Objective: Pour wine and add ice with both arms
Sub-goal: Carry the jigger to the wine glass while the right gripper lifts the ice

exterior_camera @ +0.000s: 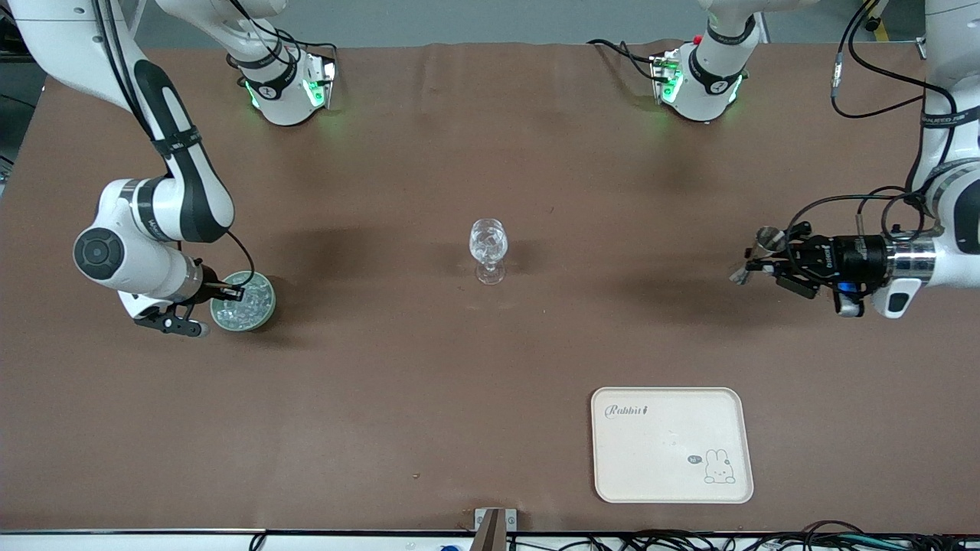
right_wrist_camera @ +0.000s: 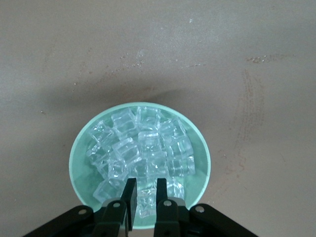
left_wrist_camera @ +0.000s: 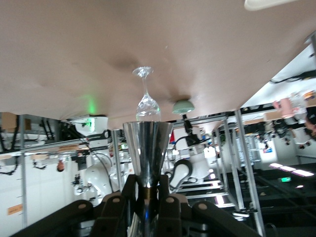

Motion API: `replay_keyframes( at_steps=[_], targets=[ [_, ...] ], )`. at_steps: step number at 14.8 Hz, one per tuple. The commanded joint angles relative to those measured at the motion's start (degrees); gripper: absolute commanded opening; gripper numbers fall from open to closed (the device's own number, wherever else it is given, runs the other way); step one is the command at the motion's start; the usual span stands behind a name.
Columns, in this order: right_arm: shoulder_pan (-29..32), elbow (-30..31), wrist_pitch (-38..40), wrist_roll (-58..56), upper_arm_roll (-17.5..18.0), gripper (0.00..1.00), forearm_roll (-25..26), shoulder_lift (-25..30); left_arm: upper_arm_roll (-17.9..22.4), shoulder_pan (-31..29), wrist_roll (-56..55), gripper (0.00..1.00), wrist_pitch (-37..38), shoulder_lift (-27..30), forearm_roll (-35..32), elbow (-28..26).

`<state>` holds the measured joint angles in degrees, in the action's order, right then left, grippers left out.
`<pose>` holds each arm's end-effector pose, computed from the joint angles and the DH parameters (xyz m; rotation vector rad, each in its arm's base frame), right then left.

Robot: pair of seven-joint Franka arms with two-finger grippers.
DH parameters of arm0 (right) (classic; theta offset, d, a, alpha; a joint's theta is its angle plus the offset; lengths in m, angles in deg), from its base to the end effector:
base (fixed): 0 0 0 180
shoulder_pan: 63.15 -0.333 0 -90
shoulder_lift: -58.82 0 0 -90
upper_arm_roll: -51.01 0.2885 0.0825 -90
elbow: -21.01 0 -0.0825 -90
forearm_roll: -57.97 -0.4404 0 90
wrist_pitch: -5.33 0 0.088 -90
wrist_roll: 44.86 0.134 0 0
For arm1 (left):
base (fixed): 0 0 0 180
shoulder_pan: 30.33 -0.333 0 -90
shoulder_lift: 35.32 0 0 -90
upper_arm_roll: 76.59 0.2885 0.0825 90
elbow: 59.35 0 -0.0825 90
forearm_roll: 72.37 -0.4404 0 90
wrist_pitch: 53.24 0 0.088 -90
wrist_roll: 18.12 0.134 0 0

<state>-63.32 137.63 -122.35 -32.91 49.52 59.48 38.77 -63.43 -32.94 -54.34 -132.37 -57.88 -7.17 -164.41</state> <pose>0.6044 -0.0158 0.1660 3.0720 -0.3284 -0.2377 0.6104 0.0271 0.2717 1.6441 1.1651 -1.0580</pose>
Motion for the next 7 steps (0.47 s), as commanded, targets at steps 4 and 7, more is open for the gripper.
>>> replay_keyframes(
  at_steps=[4,7],
  targets=[
    [0.17,-12.27,14.02,0.53,0.35,0.05,0.87,2.02,-9.29,-0.29,-2.26,0.0,-4.44,1.38,-0.86,-1.2],
    [0.17,-19.91,21.48,0.18,0.35,0.04,0.87,3.52,-13.77,-0.2,-3.68,0.0,-6.98,0.77,-0.6,-1.29]
  ],
)
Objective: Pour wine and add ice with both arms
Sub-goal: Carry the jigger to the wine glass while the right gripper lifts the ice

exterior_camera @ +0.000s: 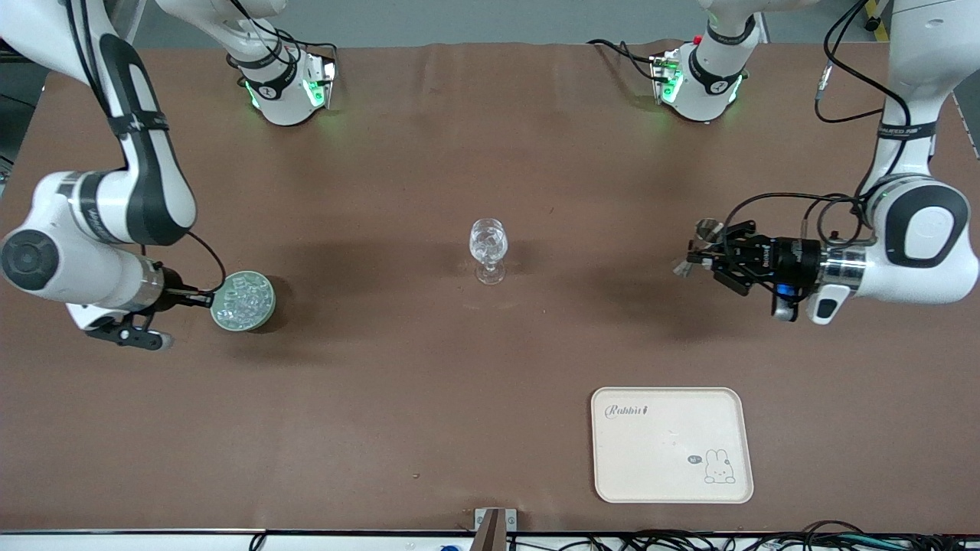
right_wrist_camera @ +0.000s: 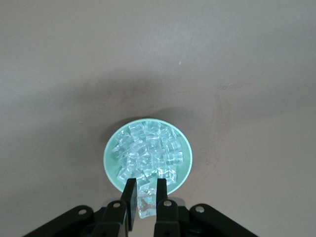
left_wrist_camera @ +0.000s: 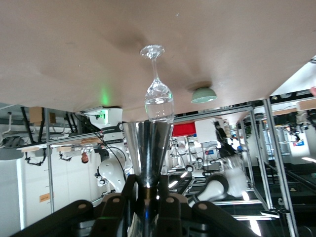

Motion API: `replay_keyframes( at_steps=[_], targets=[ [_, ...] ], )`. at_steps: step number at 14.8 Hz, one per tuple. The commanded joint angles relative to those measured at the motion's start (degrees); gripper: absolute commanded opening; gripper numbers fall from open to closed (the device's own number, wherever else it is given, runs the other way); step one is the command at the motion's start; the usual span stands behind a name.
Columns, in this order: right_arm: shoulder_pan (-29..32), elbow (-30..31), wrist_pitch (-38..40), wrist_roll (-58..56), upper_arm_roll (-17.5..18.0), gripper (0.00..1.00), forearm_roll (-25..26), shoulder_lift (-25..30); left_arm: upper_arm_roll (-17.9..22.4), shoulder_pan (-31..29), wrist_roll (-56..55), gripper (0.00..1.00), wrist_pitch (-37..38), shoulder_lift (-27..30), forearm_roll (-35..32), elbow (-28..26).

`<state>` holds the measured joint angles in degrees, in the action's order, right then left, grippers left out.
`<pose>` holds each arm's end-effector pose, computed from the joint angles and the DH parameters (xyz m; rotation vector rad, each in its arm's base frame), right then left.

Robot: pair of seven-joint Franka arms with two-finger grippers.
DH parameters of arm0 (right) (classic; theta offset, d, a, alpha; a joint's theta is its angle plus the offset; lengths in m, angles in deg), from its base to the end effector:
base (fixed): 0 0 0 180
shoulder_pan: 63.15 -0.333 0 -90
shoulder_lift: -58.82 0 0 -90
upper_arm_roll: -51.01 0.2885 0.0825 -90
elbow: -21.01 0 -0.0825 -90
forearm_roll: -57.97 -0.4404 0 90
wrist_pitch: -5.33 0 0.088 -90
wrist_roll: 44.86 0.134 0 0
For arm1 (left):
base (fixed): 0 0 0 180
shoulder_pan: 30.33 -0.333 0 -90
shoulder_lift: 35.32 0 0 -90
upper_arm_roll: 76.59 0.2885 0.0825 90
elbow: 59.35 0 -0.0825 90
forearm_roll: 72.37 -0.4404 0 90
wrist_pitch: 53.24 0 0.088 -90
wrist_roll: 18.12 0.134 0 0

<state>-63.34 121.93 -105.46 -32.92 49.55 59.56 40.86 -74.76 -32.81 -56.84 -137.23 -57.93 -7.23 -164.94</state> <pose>0.6610 -0.0167 0.2966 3.0698 -0.3362 -0.2126 0.6126 -0.0841 0.2661 1.7098 1.0833 -1.1511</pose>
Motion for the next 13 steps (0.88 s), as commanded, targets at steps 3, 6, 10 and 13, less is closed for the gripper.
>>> replay_keyframes(
  at_steps=[3,6,10,13],
  targets=[
    [0.1,-11.86,11.9,0.37,0.49,0.04,0.61,2.75,-8.67,-0.24,-5.21,0.0,-9.75,0.81,-0.55,-0.93],
    [0.09,-17.49,18.57,0.28,0.58,0.04,0.17,4.68,-13.51,-0.15,-9.7,0.0,-16.1,0.55,-0.55,-1.02],
    [0.45,-19.62,21.06,-3.49,0.4,0.04,-0.01,8.19,-18.09,0.11,-14.18,0.0,-21.2,-0.42,-0.55,-0.84],
    [0.53,-19.53,20.45,-4.38,0.23,0.04,-0.27,8.56,-20.9,0.72,-16.82,0.0,-25.94,-1.04,-0.72,-0.67]
  ],
)
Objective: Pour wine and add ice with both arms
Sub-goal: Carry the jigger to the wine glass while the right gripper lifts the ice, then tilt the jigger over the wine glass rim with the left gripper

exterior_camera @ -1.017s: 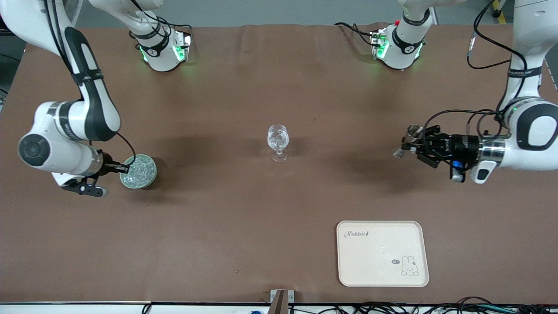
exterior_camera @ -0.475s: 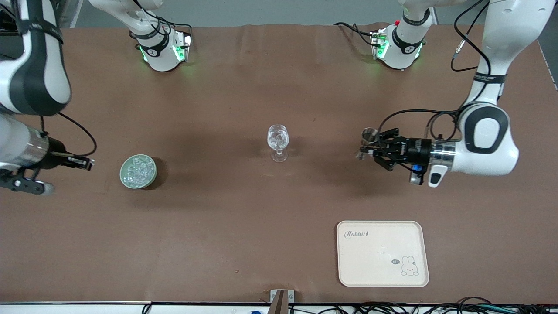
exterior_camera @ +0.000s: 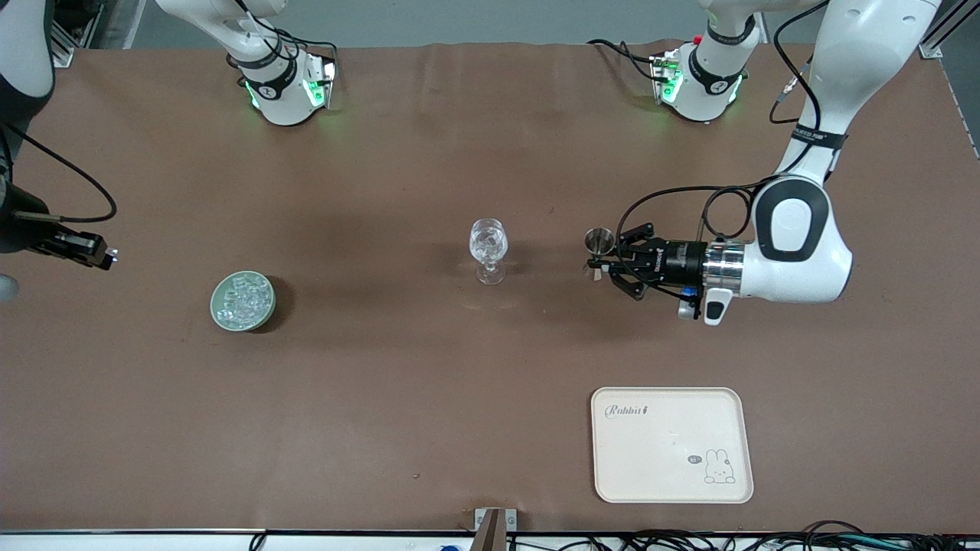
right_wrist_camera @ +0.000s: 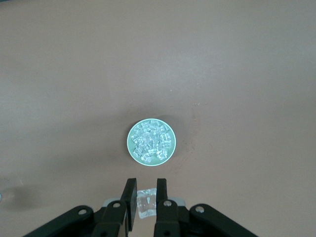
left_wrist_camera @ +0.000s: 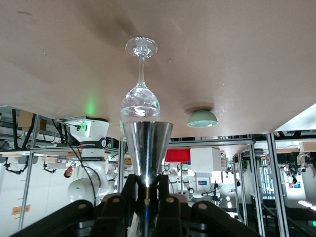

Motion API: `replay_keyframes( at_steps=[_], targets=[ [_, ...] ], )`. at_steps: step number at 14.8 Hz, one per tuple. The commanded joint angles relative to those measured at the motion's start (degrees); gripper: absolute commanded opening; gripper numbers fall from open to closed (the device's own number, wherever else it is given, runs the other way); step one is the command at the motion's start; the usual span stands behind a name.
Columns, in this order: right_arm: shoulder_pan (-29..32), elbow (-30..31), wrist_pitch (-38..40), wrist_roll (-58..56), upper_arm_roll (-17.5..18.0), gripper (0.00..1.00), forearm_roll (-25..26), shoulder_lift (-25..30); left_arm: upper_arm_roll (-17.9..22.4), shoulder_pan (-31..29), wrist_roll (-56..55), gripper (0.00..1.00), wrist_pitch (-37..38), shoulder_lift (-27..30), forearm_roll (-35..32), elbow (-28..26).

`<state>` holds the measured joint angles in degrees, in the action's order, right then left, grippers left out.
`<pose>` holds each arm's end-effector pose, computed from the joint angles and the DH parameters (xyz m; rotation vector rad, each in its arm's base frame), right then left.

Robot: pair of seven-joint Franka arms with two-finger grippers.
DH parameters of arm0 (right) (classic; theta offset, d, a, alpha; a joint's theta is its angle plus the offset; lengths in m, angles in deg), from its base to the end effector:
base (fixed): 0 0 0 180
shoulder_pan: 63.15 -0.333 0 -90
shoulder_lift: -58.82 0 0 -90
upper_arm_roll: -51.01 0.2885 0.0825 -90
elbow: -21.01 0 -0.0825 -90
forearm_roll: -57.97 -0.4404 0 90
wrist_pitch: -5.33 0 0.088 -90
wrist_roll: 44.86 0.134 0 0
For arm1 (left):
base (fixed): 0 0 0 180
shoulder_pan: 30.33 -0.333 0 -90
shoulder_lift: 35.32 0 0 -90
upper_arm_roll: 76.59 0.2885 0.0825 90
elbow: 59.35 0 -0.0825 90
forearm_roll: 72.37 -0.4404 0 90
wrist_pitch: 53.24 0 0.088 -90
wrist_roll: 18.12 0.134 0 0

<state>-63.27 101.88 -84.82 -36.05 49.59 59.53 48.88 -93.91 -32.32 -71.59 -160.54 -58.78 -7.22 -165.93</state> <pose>0.6588 -0.0174 0.5443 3.0974 -0.2731 -0.0146 0.6057 -0.2562 0.2546 1.7411 1.3017 -1.1333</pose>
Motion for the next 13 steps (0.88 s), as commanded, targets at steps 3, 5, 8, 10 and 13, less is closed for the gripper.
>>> replay_keyframes(
  at_steps=[3,5,8,10,13],
  targets=[
    [0.47,0.52,-0.38,-1.26,0.37,0.04,-0.23,0.53,-4.91,1.11,-4.18,0.0,-8.95,-1.06,-0.99,0.41],
    [0.47,0.52,-0.38,-1.26,0.37,0.04,-0.23,0.53,-6.23,1.64,-4.89,0.0,-11.08,-1.58,-1.08,0.41],
    [0.47,0.52,-0.46,-1.26,0.37,0.04,-0.32,0.53,-7.9,3.04,-7.26,0.0,-14.76,-2.11,-2.82,0.41],
    [0.47,0.52,-0.55,-1.26,0.45,0.04,-0.41,0.53,-9.66,3.31,-8.58,0.0,-17.58,-3.16,-4.84,0.76],
    [0.38,0.52,-0.64,-1.26,0.45,0.04,-0.41,0.53,-10.02,4.71,-10.51,0.0,-20.74,-3.52,-6.43,0.85]
  ],
)
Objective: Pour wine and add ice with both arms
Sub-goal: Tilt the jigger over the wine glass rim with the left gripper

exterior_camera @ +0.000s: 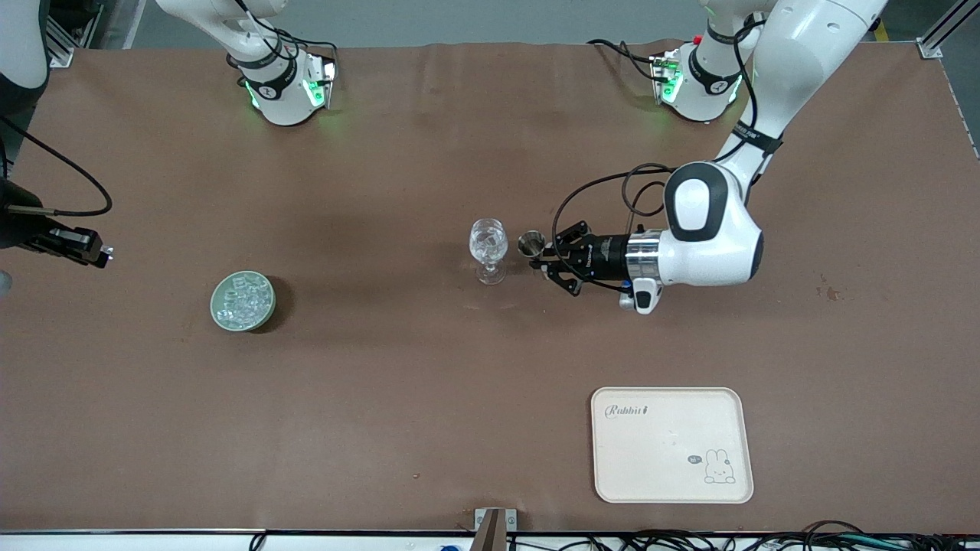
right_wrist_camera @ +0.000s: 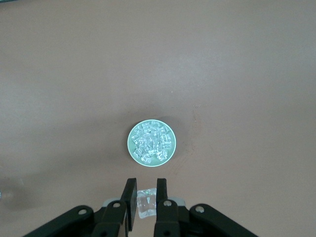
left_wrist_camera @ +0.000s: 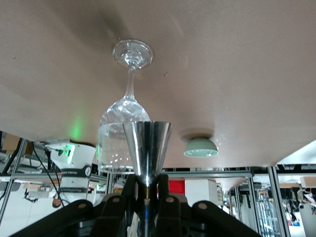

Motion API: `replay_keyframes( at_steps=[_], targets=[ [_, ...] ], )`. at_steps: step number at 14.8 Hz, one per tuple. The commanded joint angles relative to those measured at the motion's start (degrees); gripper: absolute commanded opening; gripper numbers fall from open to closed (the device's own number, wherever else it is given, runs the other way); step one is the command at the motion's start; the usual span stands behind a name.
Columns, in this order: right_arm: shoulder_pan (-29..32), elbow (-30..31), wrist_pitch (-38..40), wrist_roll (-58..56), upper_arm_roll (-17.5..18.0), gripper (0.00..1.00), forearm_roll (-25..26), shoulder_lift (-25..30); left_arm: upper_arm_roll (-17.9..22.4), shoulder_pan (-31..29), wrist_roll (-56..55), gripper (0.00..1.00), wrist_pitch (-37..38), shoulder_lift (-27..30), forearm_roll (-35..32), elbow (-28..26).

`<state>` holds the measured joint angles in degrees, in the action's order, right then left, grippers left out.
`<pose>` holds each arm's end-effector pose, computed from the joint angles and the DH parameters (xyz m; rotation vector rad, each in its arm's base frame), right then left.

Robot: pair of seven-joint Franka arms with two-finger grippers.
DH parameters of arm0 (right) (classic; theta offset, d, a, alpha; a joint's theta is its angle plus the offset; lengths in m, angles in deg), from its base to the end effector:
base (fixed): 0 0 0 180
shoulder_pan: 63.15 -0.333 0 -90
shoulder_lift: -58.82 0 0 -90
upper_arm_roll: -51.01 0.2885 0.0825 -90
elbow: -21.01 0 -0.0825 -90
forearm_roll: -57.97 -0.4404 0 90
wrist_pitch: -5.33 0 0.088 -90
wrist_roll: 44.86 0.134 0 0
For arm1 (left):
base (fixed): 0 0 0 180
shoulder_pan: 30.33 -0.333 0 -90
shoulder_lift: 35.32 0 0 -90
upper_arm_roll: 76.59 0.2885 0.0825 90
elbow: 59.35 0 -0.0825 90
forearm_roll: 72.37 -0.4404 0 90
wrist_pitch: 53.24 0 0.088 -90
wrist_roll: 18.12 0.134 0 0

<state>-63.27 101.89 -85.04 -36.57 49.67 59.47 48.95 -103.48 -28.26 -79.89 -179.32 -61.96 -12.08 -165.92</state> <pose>0.6591 -0.0164 0.5453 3.1004 -0.2570 -0.0073 0.5740 -0.3650 0.2315 1.8273 1.4366 -1.0135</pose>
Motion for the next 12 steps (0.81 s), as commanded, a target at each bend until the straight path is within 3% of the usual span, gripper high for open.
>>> replay_keyframes(
  at_steps=[1,6,12],
  targets=[
    [0.38,0.51,-0.42,-0.73,0.37,0.04,-0.35,0.47,-0.54,0.74,-2.57,0.0,-2.58,-0.51,-1.67,0.92],
    [0.38,0.51,-0.77,-0.73,0.37,0.04,-0.35,0.47,-1.58,3.38,-7.3,0.01,-7.67,-1.66,-7.54,1.97],
    [0.29,0.51,-0.77,-0.65,0.37,0.04,-0.35,0.47,-4.31,3.56,-13.72,0.01,-8.74,-1.66,-22.21,3.12]
  ],
)
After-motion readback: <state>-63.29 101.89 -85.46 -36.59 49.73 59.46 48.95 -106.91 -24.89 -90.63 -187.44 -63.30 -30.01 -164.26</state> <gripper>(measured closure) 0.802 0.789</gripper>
